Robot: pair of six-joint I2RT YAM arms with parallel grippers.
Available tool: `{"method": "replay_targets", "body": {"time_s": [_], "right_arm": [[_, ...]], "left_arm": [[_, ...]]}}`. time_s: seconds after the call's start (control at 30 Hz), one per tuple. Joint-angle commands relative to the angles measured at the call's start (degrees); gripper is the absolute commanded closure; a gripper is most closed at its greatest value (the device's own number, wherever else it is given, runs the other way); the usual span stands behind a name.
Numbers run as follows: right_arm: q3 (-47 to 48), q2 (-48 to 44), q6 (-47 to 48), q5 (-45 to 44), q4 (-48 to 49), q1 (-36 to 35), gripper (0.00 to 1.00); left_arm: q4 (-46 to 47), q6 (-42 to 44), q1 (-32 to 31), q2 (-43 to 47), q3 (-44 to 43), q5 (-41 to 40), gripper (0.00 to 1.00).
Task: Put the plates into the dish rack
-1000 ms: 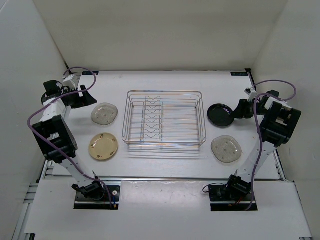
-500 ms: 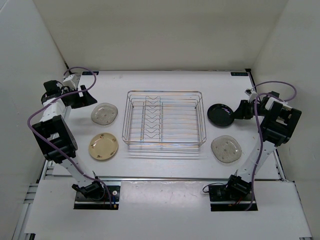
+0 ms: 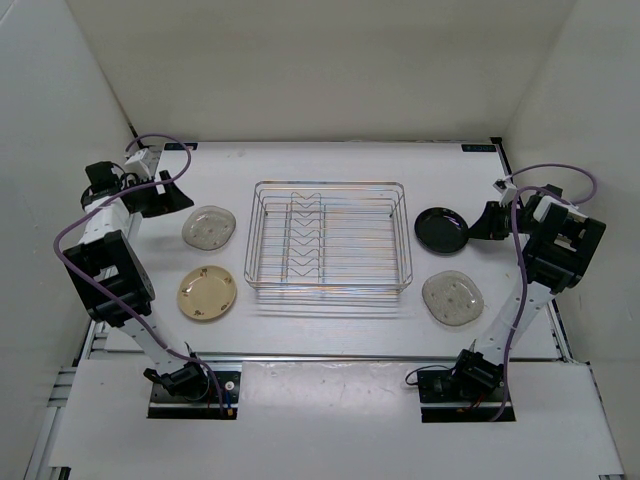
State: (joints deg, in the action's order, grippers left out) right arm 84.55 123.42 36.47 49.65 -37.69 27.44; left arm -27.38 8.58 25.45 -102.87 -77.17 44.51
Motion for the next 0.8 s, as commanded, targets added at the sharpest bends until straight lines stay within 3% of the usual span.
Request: {"method": "replay_targets", "body": {"time_s": [0.0, 0.77], "right_arm": [[0.9, 0.6, 0.8, 1.1, -1.2, 0.4, 0.70], [0.9, 1.7, -1.5, 2.1, 0.0, 0.4, 0.65]], "left_arm": [[0.4, 0.8, 0.9, 2.7, 0.8, 2.4, 0.07], [0.4, 0.8, 0.9, 2.1, 1.3, 2.9, 0.07]]}}
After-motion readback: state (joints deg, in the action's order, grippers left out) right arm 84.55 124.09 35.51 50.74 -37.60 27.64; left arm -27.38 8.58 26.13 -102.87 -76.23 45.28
